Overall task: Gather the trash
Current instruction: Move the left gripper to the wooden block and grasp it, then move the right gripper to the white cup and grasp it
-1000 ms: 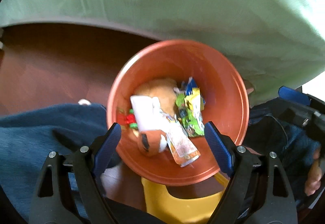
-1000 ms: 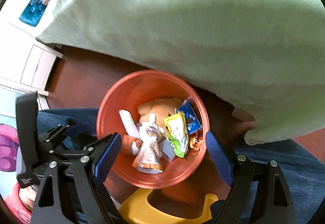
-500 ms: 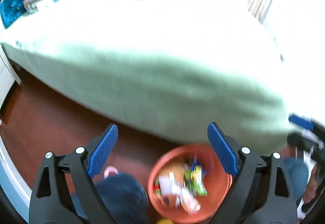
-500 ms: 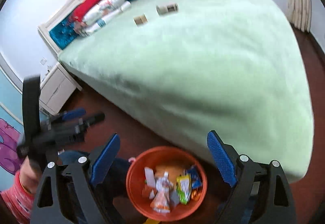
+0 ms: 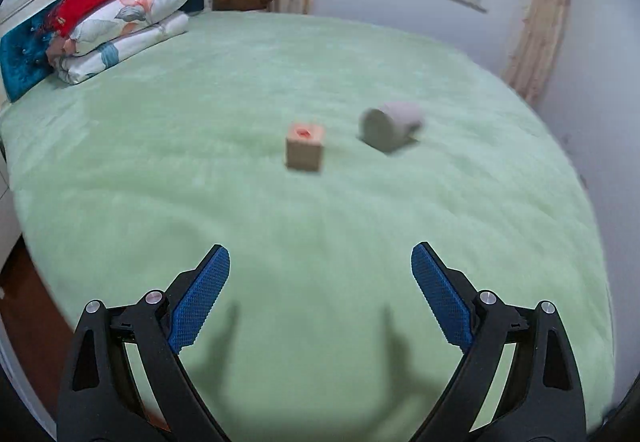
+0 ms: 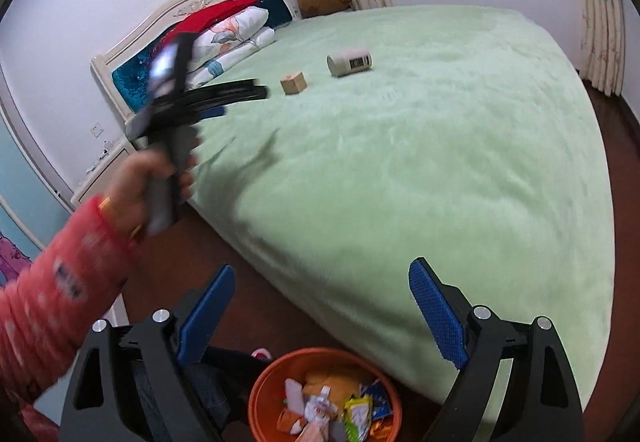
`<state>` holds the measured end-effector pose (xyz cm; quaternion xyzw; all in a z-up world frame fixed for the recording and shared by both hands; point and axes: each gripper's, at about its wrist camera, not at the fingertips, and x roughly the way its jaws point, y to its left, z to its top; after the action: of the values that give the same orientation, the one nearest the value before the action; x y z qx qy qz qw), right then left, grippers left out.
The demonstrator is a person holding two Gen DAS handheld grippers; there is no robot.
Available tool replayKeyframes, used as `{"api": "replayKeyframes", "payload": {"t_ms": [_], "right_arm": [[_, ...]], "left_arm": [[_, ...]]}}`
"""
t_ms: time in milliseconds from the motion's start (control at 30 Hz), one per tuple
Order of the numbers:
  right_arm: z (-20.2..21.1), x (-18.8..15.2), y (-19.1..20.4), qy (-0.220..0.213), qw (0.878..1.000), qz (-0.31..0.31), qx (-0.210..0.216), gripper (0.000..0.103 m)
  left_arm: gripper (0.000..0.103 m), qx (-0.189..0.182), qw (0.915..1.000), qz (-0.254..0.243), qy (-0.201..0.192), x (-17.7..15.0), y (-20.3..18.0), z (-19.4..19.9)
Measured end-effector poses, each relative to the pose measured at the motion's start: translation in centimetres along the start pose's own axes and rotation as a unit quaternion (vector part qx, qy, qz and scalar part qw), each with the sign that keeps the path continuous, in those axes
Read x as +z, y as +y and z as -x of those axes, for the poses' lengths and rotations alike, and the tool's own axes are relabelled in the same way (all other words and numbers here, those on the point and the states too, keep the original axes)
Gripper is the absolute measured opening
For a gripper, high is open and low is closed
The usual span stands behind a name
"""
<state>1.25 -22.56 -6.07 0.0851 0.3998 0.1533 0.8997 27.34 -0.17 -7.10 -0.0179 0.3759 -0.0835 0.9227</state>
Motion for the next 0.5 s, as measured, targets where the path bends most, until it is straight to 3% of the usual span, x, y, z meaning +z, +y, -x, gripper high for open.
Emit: {"api": "replayKeyframes", "payload": {"t_ms": [200, 267, 367, 400, 500], "right_arm": [[-0.9, 1.2, -1.0, -0.004, 1.000, -0.007, -0.010, 0.087], [-1.5, 1.6, -1.0, 0.001, 1.000, 0.004, -0.022, 0.087], [-2.0, 2.1, -1.0, 0.005, 1.000, 0.010, -0.029, 0.087], [-2.2, 2.3, -1.1, 0.006, 1.000, 0.007, -0.027, 0.087], [-2.4, 2.8, -1.1, 0.007, 1.000, 0.006, -0.022, 0.087]], "left_arm": [[0.090, 0.039, 0.9988, 0.012, 0.026, 5.2, 0.7, -8.6], [0.085, 0.044, 0.9978, 0.022, 0.044, 6.0, 0.9, -10.3], [0.055, 0.038, 0.9970, 0.024, 0.062, 6.9, 1.2, -11.9], [0.037, 0.035, 0.9969, 0.024, 0.066, 6.8, 1.1, -11.9], [0.035, 0.032, 0.9973, 0.016, 0.064, 6.7, 0.9, -11.6]]}}
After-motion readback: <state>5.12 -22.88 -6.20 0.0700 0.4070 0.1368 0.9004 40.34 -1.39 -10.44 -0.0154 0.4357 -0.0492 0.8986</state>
